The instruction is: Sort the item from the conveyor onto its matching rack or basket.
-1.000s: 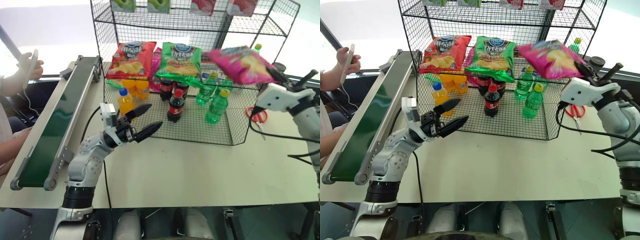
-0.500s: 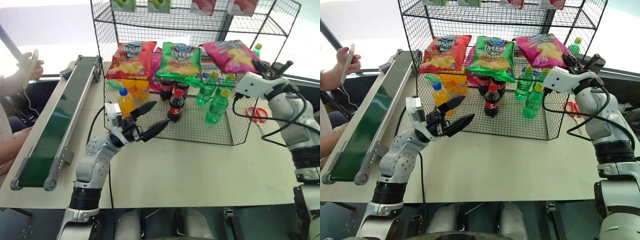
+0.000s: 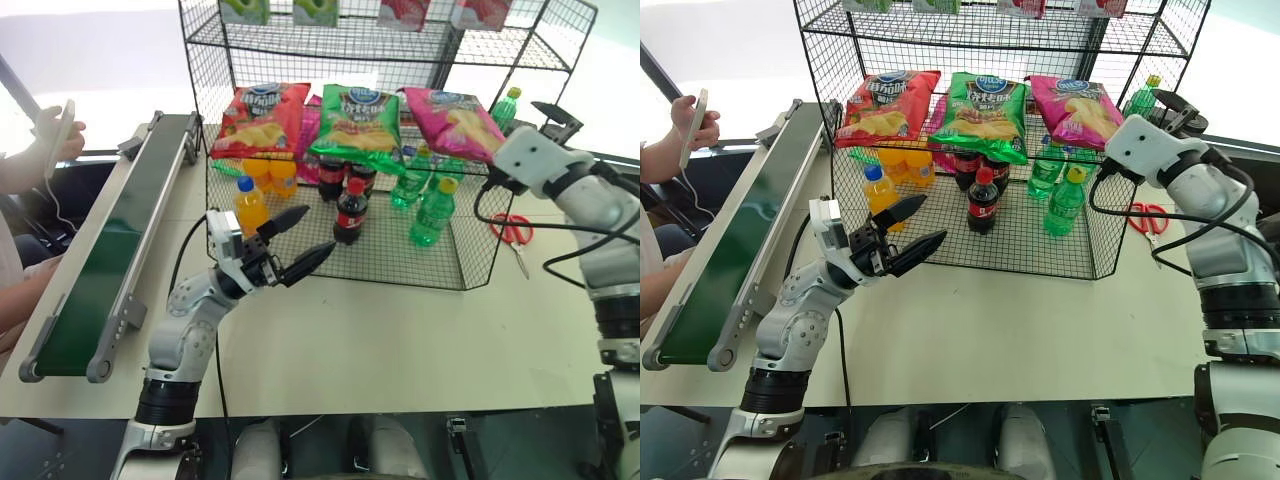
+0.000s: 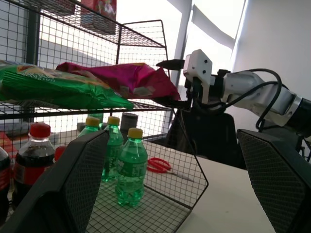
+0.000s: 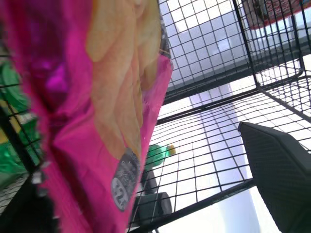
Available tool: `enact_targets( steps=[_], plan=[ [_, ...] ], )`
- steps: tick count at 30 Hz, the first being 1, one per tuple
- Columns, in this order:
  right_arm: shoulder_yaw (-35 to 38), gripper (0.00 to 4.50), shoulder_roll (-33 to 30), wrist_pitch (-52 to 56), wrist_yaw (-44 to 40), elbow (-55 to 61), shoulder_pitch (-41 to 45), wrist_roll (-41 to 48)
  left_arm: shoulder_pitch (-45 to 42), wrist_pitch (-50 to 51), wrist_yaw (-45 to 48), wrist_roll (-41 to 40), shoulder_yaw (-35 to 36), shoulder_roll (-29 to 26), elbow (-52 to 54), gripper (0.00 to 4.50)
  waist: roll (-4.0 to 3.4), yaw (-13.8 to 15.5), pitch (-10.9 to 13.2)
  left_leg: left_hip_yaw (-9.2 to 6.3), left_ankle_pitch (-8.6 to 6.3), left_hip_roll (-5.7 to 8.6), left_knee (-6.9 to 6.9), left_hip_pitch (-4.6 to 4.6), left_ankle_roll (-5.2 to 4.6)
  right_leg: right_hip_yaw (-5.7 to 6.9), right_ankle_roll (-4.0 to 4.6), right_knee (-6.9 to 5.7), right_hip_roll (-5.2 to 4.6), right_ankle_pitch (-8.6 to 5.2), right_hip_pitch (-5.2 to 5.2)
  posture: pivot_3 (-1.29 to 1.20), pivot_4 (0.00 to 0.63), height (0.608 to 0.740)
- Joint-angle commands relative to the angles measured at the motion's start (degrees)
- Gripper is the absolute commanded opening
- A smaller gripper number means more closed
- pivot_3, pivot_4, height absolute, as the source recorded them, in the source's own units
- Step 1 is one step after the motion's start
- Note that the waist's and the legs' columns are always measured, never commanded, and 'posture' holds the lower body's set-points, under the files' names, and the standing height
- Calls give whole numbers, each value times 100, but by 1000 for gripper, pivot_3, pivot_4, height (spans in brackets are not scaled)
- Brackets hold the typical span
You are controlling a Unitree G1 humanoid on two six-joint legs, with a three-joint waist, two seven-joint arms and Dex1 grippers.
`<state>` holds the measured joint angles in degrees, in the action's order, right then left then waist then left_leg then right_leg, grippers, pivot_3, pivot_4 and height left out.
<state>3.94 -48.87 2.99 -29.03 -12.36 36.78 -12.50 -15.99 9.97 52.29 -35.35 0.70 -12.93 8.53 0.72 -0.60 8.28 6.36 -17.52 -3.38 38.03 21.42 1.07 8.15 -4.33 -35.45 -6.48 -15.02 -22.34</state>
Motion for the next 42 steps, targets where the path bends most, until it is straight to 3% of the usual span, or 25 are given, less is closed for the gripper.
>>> enact_targets(
  steps=[1, 8, 16, 19, 26, 36, 41, 42],
  plan=[
    [371, 4434, -221, 574, -602, 362, 158, 607, 13, -138, 6, 65, -85, 26, 162, 4500, 0, 1, 0, 0, 0, -1, 0, 0, 0, 1, 1, 0, 0, 0, 0, 0, 150, 738],
    [326, 4434, -207, 958, -1236, 778, 15, 1191, 20, -188, 50, 174, -214, 1, 158, 4500, -1, -4, 0, 1, -3, -1, 0, 1, -6, 1, 1, 0, 0, 1, -3, 0, 150, 738],
    [426, 4434, 45, 1131, -1230, 1148, -108, 1556, 59, -231, 43, 233, -244, -42, 187, 4500, -1, -5, 0, 1, -3, -1, -1, 2, -5, 2, 2, -1, 0, 1, -5, 0, 150, 738],
    [483, 3610, 141, 1130, -1235, 1134, -174, 1723, 51, -258, 36, 264, -266, -25, 176, 4500, -1, 1, 0, 1, -4, -1, -1, 2, -6, 2, 2, 0, 0, 1, -4, 0, 150, 738],
    [299, 97, 180, 529, -883, 723, -172, 1344, 31, -284, 21, 282, -289, -27, 182, 4500, -1, -4, 0, 2, -4, 0, -1, 2, -7, 2, 2, -1, -1, 1, -6, 0, 150, 738],
    [-236, 42, 200, -788, -327, -292, 242, 442, 23, -273, -6, 292, -283, -34, 212, 4500, -1, -13, 0, 5, -3, 8, 0, 1, -5, 1, 2, -2, 0, 1, -5, 0, 150, 738],
    [-114, 42, 264, -581, -603, -230, 130, 804, 36, -285, -22, 325, -284, -36, 230, 4500, -1, -5, 0, 5, -3, 3, 0, 1, -5, 1, 2, -1, -1, 1, -5, 0, 150, 738],
    [-40, 576, 260, -516, -686, -166, 98, 934, 44, -287, -22, 329, -277, -40, 232, 4500, -1, -6, 0, 5, -3, 3, 0, 1, -5, 1, 2, -1, -1, 1, -4, 0, 150, 738]
  ],
)
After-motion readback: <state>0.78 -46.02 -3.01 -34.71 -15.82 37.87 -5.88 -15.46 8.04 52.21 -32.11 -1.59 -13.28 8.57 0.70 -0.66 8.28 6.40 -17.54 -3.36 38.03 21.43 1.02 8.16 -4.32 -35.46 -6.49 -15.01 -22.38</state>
